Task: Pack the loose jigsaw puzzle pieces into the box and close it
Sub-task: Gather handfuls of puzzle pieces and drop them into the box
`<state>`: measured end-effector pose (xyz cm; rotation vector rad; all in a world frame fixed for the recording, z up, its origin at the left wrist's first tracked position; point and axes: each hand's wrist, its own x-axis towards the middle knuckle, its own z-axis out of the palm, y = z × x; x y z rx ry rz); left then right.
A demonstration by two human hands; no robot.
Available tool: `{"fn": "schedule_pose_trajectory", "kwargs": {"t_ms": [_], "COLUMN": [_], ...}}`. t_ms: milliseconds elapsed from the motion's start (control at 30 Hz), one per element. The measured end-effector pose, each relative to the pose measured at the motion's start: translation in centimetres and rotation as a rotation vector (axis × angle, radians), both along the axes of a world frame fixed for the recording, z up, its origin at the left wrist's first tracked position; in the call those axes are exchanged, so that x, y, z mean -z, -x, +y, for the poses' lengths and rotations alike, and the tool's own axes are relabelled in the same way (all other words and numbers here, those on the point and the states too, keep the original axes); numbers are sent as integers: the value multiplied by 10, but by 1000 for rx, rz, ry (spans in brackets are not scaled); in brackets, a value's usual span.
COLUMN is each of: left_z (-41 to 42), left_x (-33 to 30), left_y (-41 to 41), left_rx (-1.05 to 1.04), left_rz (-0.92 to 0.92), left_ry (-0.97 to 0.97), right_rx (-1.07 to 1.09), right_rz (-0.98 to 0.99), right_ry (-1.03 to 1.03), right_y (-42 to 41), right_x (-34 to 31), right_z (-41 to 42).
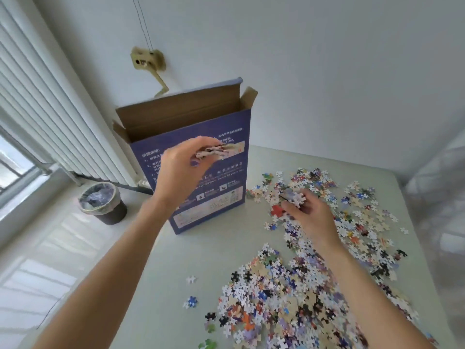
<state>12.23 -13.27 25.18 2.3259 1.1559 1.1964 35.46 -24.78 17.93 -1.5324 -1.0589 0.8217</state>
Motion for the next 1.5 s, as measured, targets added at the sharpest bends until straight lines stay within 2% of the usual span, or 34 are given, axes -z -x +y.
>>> {"fn": "schedule_pose_trajectory", "kwargs": {"t_ms": [167, 267, 400, 600, 767, 833, 933, 1067, 1233, 1367, 1500], "left_z": [52, 71, 81, 89, 88, 87, 87, 85, 81, 79, 79], "left_x": [-50, -55, -47, -39, -39, -39, -38, -33, -28, -28, -27], "left_y": [23, 31, 36, 39, 42, 42, 44, 49, 49, 48, 48], "left_rx": [-123, -132, -135, -245, -293, -277, -252, -206, -199, -207, -204], "left_rz": [-20, 64, 159, 326, 367, 370, 401, 404, 374, 365, 365], "left_ry": [-209, -221, -195, -74, -25, -23, -35, 35, -29, -65, -85], "right_rx": [-61, -104, -160, -231, -476, -562, -643, -703, -711, -653, -527], "right_rz": [61, 121, 46, -390, -824, -903, -957, -919, -899, -920, -961], "right_ry": [-148, -228, -323, -487, -512, -484, -434, -322, -252, -273, -392], "right_y": [-1, 5, 18, 39, 53, 56, 61, 67, 74, 78, 80], "right_x": [-52, -80, -106, -125, -126, -125, -120, -116, -112, -109, -107], "right_z": [56, 92, 136, 188, 208, 213, 219, 225, 225, 221, 216]}}
